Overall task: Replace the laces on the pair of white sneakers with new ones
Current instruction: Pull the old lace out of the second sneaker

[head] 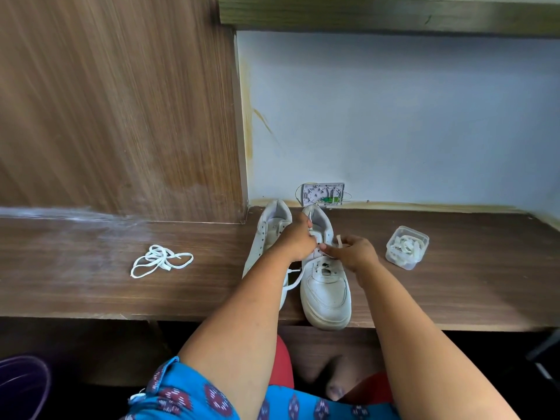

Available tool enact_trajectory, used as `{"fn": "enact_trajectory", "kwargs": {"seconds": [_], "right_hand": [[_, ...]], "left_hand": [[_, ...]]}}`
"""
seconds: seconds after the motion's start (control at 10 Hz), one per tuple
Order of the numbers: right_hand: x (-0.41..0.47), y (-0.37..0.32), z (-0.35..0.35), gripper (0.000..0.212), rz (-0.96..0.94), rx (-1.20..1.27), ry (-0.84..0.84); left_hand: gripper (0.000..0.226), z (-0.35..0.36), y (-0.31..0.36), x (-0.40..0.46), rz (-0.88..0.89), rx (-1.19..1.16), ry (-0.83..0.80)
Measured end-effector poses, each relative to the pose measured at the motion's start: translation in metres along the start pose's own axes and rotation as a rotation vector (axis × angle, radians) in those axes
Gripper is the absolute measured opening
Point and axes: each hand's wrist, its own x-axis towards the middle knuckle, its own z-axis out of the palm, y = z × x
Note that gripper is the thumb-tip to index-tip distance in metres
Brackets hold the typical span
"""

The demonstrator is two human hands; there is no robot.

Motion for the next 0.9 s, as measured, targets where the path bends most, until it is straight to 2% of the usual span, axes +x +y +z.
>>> {"fn": "enact_trajectory", "kwargs": {"seconds": [0.1, 0.2, 0.3, 0.4, 0.5, 0.6, 0.7, 0.8, 0.9], "right_hand": [[-0.001, 0.005, -0.011, 0.03, -0.023, 0.07, -0.022], [-0.007, 0.002, -0.024, 0.022, -0.062, 0.024, -0.151], [-0.015, -0.006, -0.04, 0.02, -0.051, 0.571, -0.255], [-0.025, -0.017, -0.061, 0.01, -0.056, 1.337, -0.177], [-0.025, -0.015, -0.064, 0.021, 0.03, 1.132, 0.076], [-0.01, 0.002, -0.048, 0.054, -0.026, -0.271, 0.164], [-0.004, 0.003, -0.027, 0.035, -0.233, -0.454, 0.241], [-0.002, -0.003, -0.004, 0.03, -0.584, -0.342, 0.133], [-0.003, 0.001, 0.011, 0.028, -0.568, -0.381, -0.015]], "left_hand": [[0.025, 0.001, -0.002, -0.001, -0.002, -0.023, 0.009], [0.049, 0.001, -0.001, -0.003, 0.033, -0.019, 0.022], [0.052, 0.003, 0.003, -0.005, 0.066, 0.036, 0.056], [0.042, 0.003, 0.003, -0.003, 0.064, 0.07, 0.063], [0.045, 0.005, 0.003, -0.002, 0.086, 0.122, 0.093], [0.043, 0.009, 0.006, -0.003, 0.1, 0.18, 0.108], [0.033, 0.013, 0.007, -0.002, 0.075, 0.211, 0.107], [0.019, 0.011, 0.004, 0.0, 0.025, 0.108, 0.144], [0.017, 0.007, 0.0, 0.002, -0.016, -0.099, 0.123]]}}
